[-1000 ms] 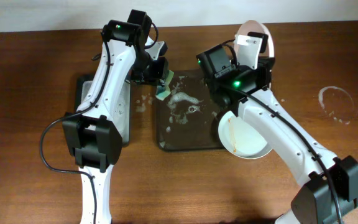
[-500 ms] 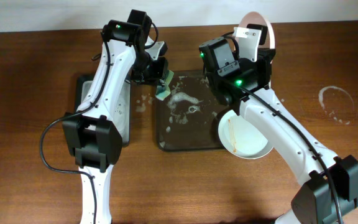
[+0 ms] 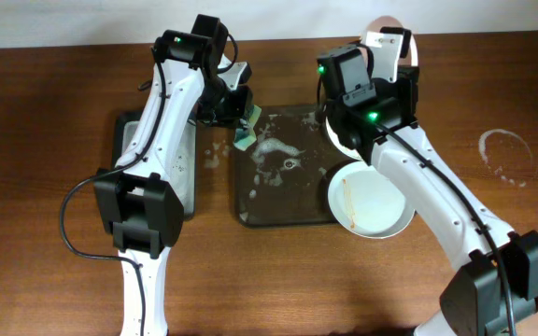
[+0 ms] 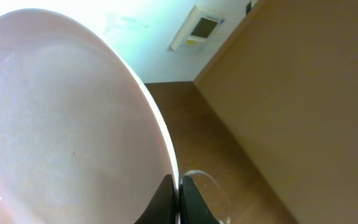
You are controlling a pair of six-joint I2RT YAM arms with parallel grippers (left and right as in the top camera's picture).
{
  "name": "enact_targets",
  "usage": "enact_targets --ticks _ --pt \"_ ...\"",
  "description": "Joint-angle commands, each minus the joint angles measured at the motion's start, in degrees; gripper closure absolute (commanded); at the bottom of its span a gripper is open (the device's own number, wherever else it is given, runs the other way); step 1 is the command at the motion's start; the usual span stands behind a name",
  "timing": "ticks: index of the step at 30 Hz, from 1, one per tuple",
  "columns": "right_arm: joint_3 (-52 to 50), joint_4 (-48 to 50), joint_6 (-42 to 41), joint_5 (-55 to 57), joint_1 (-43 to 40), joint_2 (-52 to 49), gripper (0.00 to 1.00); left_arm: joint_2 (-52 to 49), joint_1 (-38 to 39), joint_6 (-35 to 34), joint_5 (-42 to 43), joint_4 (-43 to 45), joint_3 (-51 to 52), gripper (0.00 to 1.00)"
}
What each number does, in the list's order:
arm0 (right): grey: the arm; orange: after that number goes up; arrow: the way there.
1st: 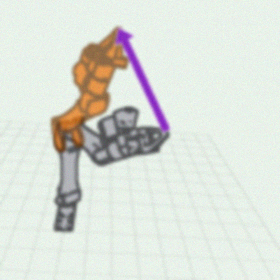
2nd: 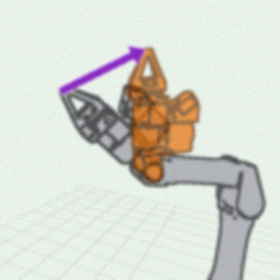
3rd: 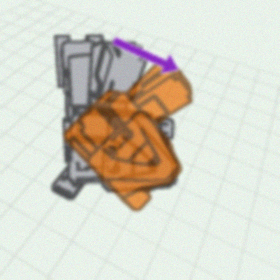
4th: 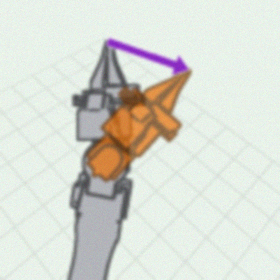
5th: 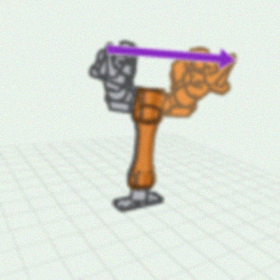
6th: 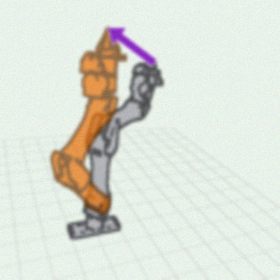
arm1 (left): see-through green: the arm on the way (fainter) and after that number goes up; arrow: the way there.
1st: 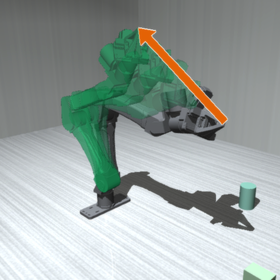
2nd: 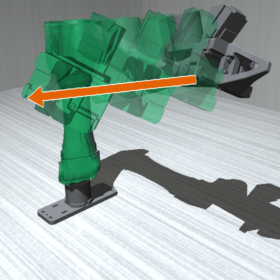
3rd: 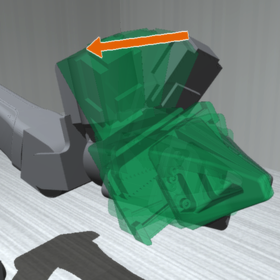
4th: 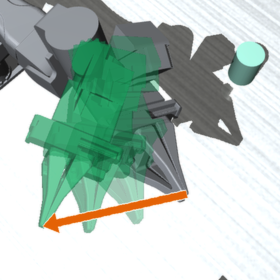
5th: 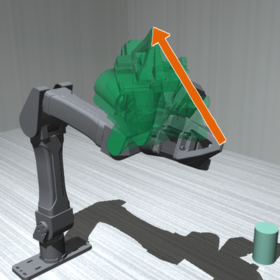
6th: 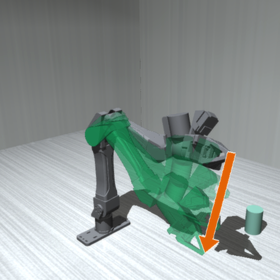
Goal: Clean dirty plates on tray and stack at the side
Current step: 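Lift the left gripper's sponge away and raise the pink plate with the right gripper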
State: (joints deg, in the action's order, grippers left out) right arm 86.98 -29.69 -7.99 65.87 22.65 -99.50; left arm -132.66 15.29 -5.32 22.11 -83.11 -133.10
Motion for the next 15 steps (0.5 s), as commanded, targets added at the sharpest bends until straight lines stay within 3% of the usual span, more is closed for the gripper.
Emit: enact_targets --ticks 1,15 --pt "0.3 0.5 4.6 0.8 -0.9 -0.7 0.96 1.6 0.0 1.1 -0.6 0.0 -1.1 0.99" --pt "0.3 -0.2 3.9 -4.8 -1.4 -1.0 0.96 1.6 0.2 0.2 -1.1 1.0 -1.1 0.99"
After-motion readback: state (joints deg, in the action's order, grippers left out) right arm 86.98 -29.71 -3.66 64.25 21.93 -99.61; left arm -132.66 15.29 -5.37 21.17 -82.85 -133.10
